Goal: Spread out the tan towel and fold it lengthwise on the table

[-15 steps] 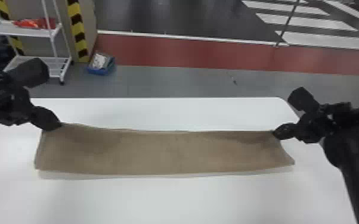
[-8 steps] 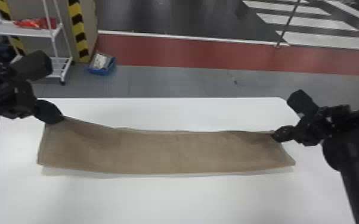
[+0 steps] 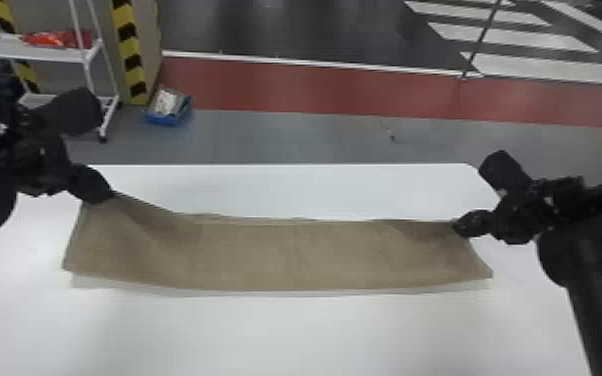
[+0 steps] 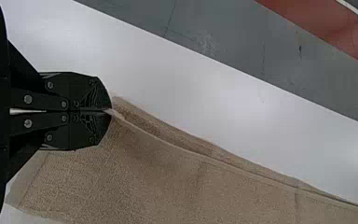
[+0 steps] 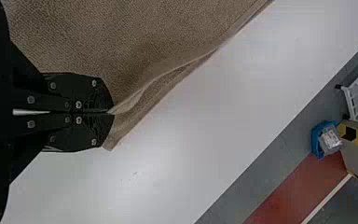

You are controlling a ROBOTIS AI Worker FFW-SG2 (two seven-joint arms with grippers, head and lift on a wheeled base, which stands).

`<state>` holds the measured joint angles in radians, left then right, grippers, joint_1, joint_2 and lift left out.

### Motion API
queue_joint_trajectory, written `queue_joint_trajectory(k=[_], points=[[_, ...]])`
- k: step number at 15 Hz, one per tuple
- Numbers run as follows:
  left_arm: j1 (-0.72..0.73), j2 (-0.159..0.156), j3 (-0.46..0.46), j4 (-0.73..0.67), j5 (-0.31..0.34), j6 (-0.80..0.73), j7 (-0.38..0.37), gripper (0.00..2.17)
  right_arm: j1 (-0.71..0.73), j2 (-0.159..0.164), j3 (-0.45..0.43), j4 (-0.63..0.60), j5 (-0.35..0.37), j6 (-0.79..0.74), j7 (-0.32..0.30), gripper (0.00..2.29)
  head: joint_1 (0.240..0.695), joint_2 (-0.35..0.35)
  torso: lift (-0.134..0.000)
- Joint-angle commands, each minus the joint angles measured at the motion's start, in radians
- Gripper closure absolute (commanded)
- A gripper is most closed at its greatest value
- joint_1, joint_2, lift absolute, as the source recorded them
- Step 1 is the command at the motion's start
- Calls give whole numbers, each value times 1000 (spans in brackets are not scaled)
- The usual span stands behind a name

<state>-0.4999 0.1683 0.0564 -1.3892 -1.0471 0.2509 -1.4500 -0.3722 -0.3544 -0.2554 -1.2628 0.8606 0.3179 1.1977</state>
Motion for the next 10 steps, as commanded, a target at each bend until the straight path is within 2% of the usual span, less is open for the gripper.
queue_joint_trajectory(k=[1,3,7,10], points=[[-2,-4,-12,22,-14,0,22,2007,-2,0,-1,0,2,1,0,1305,695,-171,-124],[-12,-4,-12,35,-36,0,42,2007,-2,0,-4,3,2,1,2,1305,695,-172,-124],[-29,-4,-7,41,-33,21,63,2007,2,0,-7,11,6,-3,3,1305,695,-167,-124],[-31,-9,-12,70,-36,52,114,2007,6,5,-5,11,6,-6,3,1305,695,-161,-124]])
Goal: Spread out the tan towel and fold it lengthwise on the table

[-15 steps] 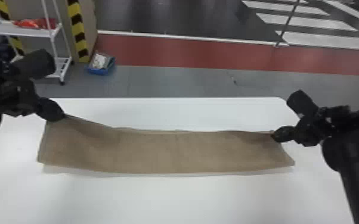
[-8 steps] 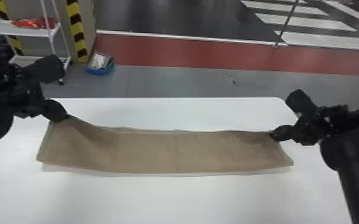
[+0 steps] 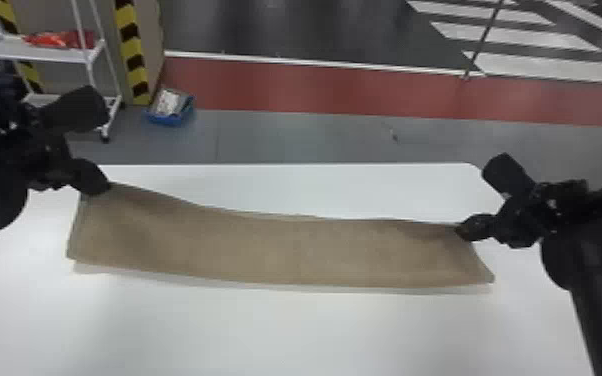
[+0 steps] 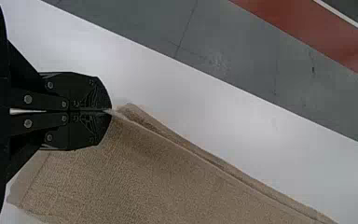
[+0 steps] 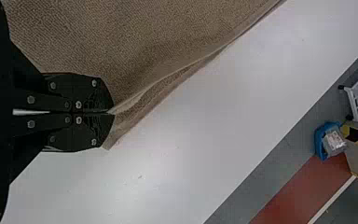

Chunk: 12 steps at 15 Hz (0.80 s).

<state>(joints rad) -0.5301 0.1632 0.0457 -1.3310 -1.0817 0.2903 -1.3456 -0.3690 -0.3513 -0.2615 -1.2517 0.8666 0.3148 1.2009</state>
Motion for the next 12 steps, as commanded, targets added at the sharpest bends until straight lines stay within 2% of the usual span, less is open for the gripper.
queue_joint_trajectory(k=[1,4,6,9,12], points=[[-1,-7,-1,12,-3,31,23,2007,4,2,-1,1,0,-6,-3,1305,695,-158,-124],[-1,-22,-3,12,-4,65,62,2007,4,3,-2,1,-1,-6,-3,1305,695,-151,-124],[-1,-25,-41,12,-4,111,88,2007,9,3,-12,1,-5,-6,3,1305,695,-152,-124],[-1,-27,-46,10,-4,114,86,2007,9,2,-32,1,-17,-3,8,1305,695,-161,-124],[4,-27,-36,-7,-3,120,66,2007,5,0,-65,-12,-55,13,48,1305,695,-168,-124]])
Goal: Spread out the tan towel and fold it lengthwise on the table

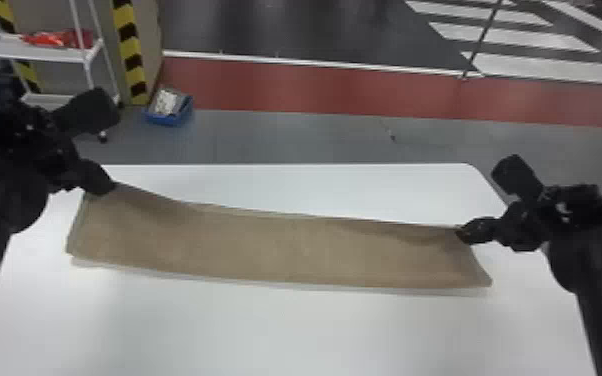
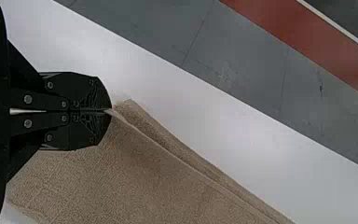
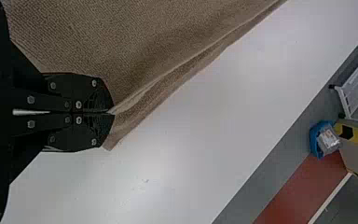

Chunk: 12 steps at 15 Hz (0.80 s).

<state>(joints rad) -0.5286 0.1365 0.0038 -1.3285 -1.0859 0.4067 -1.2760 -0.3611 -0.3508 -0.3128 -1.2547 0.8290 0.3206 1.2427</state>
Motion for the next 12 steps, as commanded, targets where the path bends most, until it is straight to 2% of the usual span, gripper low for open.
queue_joint_trajectory(k=[1,5,9,12], points=[[2,0,2,-15,1,4,-3,2007,-2,-1,-14,-12,-8,10,6,1305,695,-169,-124],[6,-11,7,-40,15,34,-3,2007,-2,1,-2,-12,2,13,1,1305,695,-174,-124],[25,-11,13,-129,32,59,-34,2007,1,3,8,-12,9,19,-3,1305,695,-176,-124],[10,-11,5,-117,31,59,-5,2003,2,18,12,-11,27,16,-8,1305,695,-178,-124]])
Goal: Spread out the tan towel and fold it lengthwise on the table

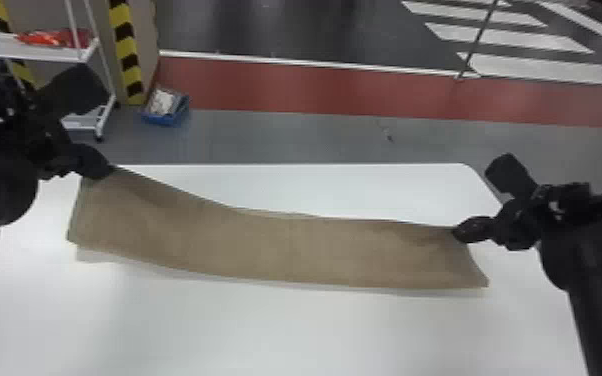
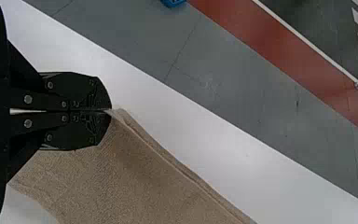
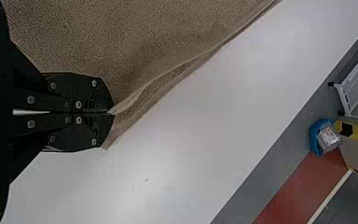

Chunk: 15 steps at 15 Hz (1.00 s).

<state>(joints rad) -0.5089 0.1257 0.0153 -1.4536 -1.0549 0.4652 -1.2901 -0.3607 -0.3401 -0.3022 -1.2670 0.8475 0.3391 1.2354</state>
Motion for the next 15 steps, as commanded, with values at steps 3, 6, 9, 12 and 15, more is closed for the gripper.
queue_joint_trajectory(k=[3,6,9,12,15], points=[[-16,-26,-14,33,1,0,61,2007,3,16,5,5,19,-5,-7,1305,695,-170,-124],[-20,-28,-26,62,0,0,97,2007,3,21,5,3,21,-5,-7,1305,695,-174,-124],[-16,-29,-14,58,1,22,89,2007,5,21,0,3,25,-8,-7,1305,695,-174,-124],[18,6,17,19,1,22,49,2007,28,13,-14,-8,25,-24,4,1305,695,-171,-124],[49,49,29,-25,-19,25,-64,2007,40,6,-15,-20,24,-30,10,1305,695,-156,-124]])
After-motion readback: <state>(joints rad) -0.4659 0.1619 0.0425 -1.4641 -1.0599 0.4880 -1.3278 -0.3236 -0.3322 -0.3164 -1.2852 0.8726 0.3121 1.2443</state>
